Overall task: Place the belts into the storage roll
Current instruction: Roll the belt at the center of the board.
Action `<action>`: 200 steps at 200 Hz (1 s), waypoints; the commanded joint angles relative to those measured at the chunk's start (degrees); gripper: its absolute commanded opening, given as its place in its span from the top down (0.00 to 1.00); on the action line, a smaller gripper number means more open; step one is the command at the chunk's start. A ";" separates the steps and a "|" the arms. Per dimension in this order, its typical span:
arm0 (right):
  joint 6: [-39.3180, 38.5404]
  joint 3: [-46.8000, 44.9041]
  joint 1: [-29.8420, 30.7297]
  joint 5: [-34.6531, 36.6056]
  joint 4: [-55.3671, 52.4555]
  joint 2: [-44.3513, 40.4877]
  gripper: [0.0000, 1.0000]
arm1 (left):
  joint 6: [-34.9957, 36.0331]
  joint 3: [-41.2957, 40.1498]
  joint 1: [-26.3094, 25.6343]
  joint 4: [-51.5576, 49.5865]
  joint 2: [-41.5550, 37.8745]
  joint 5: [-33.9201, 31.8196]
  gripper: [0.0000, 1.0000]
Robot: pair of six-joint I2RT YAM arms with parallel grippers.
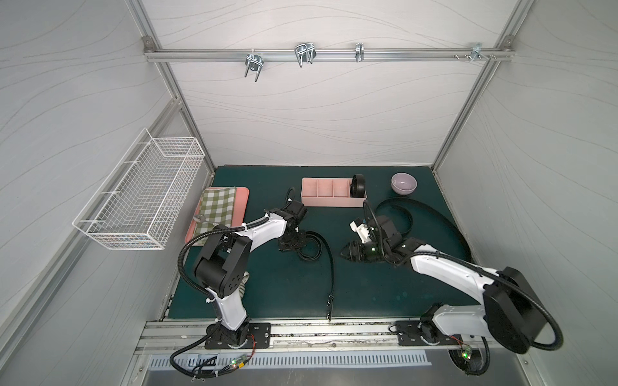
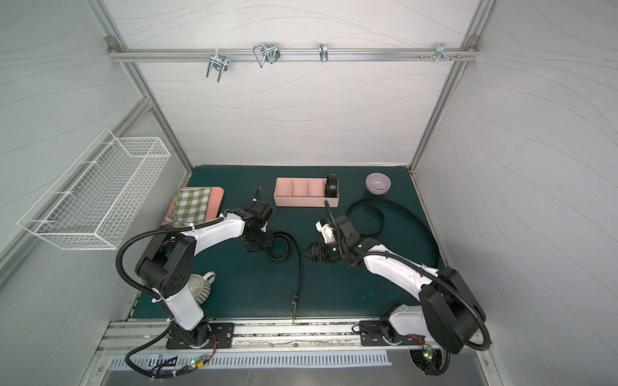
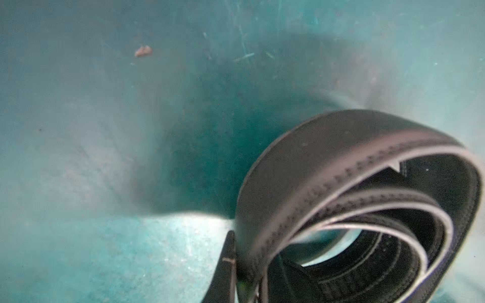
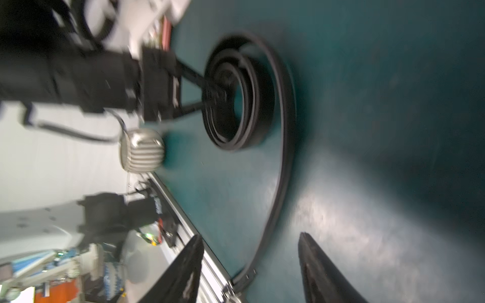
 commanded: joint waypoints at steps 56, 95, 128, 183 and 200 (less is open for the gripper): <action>-5.94 18.31 -3.01 -9.44 -1.52 26.54 0.60 | 1.62 4.11 -1.17 -2.35 4.71 -0.71 1.00; -2.78 17.32 -2.25 -11.96 0.80 31.60 0.76 | 1.16 5.61 -0.99 -2.61 6.12 -0.57 1.00; 6.70 8.56 0.32 -14.61 12.65 28.30 0.75 | 0.41 6.63 -0.99 -2.37 7.94 0.15 1.00; 24.25 -1.54 8.46 -12.11 32.52 23.78 0.73 | -0.61 6.72 -1.08 -1.67 8.39 0.90 1.00; 25.28 -2.72 7.42 -12.67 33.71 22.66 0.71 | -0.99 6.72 -1.32 -1.49 8.26 1.30 1.00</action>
